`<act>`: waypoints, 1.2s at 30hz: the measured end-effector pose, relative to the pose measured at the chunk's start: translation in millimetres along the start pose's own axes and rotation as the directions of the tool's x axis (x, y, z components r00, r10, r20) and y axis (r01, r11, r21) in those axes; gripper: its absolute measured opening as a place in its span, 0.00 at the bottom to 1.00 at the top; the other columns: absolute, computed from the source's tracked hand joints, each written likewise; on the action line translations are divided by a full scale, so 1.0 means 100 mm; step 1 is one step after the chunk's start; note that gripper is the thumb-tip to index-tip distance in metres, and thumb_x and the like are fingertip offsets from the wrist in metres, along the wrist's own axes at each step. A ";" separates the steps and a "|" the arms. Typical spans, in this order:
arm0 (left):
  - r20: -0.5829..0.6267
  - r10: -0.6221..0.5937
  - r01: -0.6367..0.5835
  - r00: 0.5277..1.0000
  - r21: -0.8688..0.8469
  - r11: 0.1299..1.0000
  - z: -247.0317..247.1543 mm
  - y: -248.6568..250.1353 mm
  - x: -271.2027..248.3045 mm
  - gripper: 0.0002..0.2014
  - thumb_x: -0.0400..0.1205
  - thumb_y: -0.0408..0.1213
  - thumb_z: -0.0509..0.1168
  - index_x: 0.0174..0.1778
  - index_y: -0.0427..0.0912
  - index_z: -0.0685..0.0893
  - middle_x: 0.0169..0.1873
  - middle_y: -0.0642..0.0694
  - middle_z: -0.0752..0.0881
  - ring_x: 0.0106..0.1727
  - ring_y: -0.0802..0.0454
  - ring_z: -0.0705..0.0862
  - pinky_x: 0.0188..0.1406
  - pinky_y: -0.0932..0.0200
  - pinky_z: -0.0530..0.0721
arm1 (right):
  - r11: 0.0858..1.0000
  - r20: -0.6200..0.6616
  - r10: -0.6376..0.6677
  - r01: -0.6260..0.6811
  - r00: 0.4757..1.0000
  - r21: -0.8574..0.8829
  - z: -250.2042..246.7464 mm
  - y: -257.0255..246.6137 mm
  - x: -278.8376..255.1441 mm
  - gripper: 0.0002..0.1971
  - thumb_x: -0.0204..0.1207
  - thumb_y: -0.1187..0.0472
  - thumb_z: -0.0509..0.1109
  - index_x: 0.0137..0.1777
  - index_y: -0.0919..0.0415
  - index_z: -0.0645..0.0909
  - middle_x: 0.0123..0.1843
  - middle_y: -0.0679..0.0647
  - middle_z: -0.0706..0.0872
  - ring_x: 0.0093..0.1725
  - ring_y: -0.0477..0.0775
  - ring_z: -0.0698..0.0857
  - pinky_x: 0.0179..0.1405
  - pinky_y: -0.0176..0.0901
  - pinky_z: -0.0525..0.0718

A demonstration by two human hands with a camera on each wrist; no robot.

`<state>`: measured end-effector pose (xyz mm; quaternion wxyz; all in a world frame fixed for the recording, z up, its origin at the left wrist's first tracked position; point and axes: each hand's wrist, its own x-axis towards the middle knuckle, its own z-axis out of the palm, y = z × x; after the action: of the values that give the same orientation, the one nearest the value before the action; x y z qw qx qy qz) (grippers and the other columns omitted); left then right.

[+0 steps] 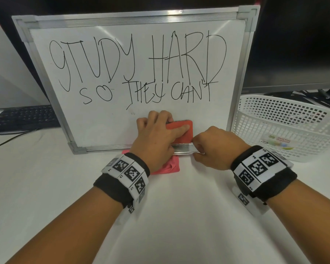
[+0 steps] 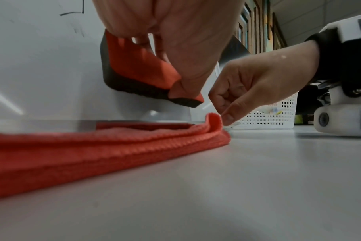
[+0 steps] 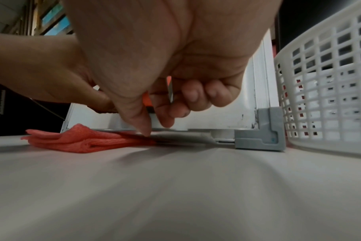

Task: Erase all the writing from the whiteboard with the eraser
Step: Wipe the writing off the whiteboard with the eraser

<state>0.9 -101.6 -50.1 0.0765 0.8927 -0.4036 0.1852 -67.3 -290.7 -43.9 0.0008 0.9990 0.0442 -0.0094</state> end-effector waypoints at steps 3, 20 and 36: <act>-0.147 -0.087 0.090 0.985 0.013 0.996 -0.03 -0.08 0.00 0.33 0.68 0.32 0.71 0.69 0.61 0.84 0.61 0.45 0.77 0.62 0.38 0.73 0.57 0.42 0.65 | 1.000 -0.008 0.009 -0.009 1.000 -0.005 -0.01 -0.01 -0.01 0.12 0.80 0.46 0.66 0.40 0.51 0.73 0.38 0.49 0.72 0.39 0.58 0.81 0.37 0.45 0.77; -0.127 -0.186 0.197 0.974 0.084 0.977 -0.08 -0.28 -0.23 0.34 0.61 0.31 0.76 0.62 0.64 0.87 0.56 0.48 0.78 0.57 0.38 0.74 0.53 0.43 0.65 | 1.000 -0.010 0.000 -0.001 1.000 -0.004 0.03 0.01 0.02 0.13 0.79 0.46 0.66 0.37 0.51 0.72 0.38 0.49 0.75 0.39 0.57 0.82 0.33 0.43 0.74; -0.134 -0.031 0.047 0.991 0.121 0.992 0.00 -0.01 0.00 0.32 0.66 0.31 0.74 0.67 0.58 0.85 0.58 0.41 0.79 0.56 0.34 0.77 0.52 0.38 0.72 | 1.000 -0.021 0.009 -0.009 1.000 0.011 0.01 0.00 0.02 0.16 0.80 0.44 0.67 0.35 0.50 0.70 0.37 0.49 0.73 0.39 0.58 0.82 0.34 0.43 0.76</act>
<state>1.9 -100.7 -50.2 0.0512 0.8893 -0.3679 0.2668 -65.8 -290.8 -45.4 -0.0051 0.9992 0.0396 0.0010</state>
